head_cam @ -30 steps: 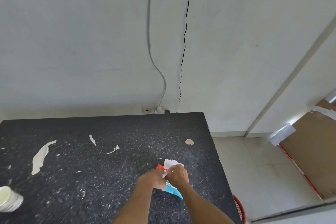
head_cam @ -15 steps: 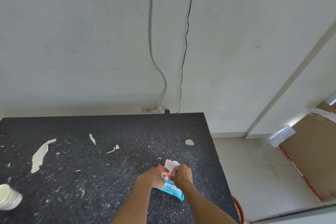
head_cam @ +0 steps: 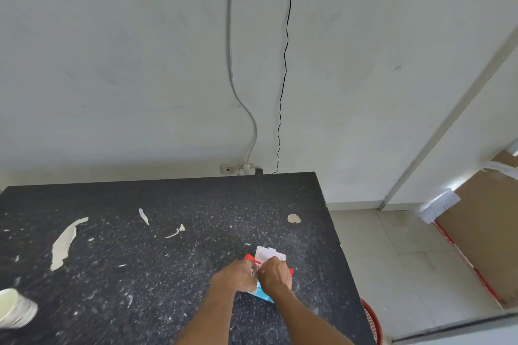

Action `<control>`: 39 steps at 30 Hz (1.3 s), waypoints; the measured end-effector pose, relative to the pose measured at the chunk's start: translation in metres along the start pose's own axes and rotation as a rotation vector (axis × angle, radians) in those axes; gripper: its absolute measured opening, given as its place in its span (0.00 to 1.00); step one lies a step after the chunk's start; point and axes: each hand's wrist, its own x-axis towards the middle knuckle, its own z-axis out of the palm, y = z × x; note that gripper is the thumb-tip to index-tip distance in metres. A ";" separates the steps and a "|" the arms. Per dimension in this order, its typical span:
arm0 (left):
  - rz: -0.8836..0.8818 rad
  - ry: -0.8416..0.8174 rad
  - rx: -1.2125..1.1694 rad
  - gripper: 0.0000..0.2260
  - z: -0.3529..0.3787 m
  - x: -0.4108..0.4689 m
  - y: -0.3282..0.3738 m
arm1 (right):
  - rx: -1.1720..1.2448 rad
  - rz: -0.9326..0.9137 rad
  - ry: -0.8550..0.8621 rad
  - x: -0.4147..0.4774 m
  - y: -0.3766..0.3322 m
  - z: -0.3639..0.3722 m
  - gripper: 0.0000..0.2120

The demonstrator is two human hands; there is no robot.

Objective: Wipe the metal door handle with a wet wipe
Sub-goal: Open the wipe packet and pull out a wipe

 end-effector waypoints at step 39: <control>-0.072 -0.025 -0.061 0.24 0.007 0.002 0.004 | 0.033 0.013 -0.005 0.003 0.006 0.000 0.15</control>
